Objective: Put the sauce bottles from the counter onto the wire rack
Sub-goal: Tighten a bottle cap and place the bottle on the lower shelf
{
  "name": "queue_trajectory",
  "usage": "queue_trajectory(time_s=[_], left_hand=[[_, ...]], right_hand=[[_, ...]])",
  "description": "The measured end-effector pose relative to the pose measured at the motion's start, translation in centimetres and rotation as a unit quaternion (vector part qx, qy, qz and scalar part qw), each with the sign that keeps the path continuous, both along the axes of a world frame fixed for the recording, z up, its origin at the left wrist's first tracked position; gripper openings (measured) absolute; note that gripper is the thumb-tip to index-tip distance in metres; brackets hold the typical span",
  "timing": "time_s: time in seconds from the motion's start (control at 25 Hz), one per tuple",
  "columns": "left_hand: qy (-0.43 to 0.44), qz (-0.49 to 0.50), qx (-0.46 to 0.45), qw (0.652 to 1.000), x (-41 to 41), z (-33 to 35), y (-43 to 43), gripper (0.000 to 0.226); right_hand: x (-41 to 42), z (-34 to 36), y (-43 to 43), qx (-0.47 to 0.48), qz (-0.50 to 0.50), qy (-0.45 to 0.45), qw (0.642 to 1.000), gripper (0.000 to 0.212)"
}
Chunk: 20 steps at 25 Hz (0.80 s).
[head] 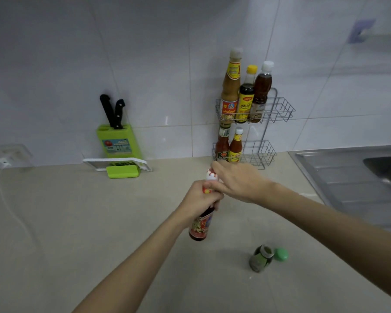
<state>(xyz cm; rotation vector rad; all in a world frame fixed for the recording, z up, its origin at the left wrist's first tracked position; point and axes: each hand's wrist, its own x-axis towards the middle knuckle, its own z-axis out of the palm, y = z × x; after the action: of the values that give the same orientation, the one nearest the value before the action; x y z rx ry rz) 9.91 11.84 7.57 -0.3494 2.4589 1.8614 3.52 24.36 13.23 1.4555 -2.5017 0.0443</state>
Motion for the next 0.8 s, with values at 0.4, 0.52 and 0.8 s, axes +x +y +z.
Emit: queue_trajectory(time_s=[0.4, 0.52, 0.8], left_hand=[[-0.022, -0.083, 0.004, 0.996, -0.1, 2.3, -0.3, 0.017], [-0.008, 0.016, -0.027, 0.999, -1.5, 1.2, -0.2, 0.016], [-0.044, -0.097, 0.046, 0.993, -1.1, 1.6, -1.0, 0.026]], right_hand=[[-1.4, 0.8, -1.0, 0.026, -0.009, 0.057, 0.998, 0.051], [-1.7, 1.2, -2.1, 0.143, -0.033, 0.136, 0.98, 0.017], [-2.3, 1.3, -1.6, 0.076, -0.022, -0.015, 0.997, 0.039]])
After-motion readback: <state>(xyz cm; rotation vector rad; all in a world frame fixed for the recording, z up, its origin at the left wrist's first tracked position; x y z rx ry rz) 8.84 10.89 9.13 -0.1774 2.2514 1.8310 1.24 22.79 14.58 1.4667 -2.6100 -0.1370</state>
